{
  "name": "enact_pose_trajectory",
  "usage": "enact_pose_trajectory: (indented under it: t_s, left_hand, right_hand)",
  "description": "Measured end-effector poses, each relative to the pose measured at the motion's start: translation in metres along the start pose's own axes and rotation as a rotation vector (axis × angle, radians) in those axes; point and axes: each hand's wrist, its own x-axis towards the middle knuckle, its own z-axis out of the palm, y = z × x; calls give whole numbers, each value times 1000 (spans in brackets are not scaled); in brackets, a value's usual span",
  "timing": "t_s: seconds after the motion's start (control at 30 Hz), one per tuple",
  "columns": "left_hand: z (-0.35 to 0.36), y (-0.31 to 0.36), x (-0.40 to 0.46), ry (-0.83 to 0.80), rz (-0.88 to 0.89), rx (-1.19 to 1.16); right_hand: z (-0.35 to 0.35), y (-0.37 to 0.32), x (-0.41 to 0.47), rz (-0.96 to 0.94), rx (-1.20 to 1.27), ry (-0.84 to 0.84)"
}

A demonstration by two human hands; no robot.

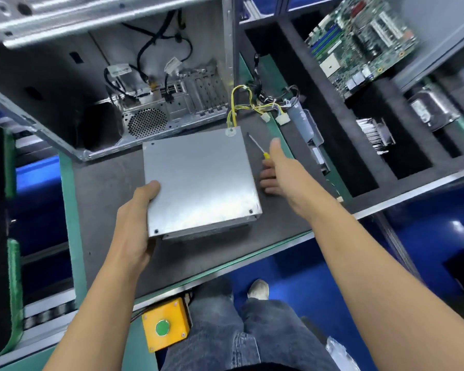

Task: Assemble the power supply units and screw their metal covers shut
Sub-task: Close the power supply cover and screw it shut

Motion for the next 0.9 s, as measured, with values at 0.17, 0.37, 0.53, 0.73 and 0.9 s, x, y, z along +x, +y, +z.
enact_pose_trajectory:
  t_s: [0.17, 0.37, 0.53, 0.73, 0.9]
  left_hand:
    - [-4, -3, 4, 15, -24, 20]
    - [-10, -5, 9, 21, -17, 84]
    - [-11, -7, 8, -25, 7, 112]
    - [-7, -6, 8, 27, -15, 150]
    - [-5, -7, 6, 55, -26, 128]
  right_hand:
    - [-2, -5, 27, -136, 89, 83]
    - [5, -22, 36, -188, 89, -66]
    - [9, -31, 43, -222, 40, -37]
    - [3, -44, 46, -131, -83, -131]
    - [1, -54, 35, -75, -171, -242]
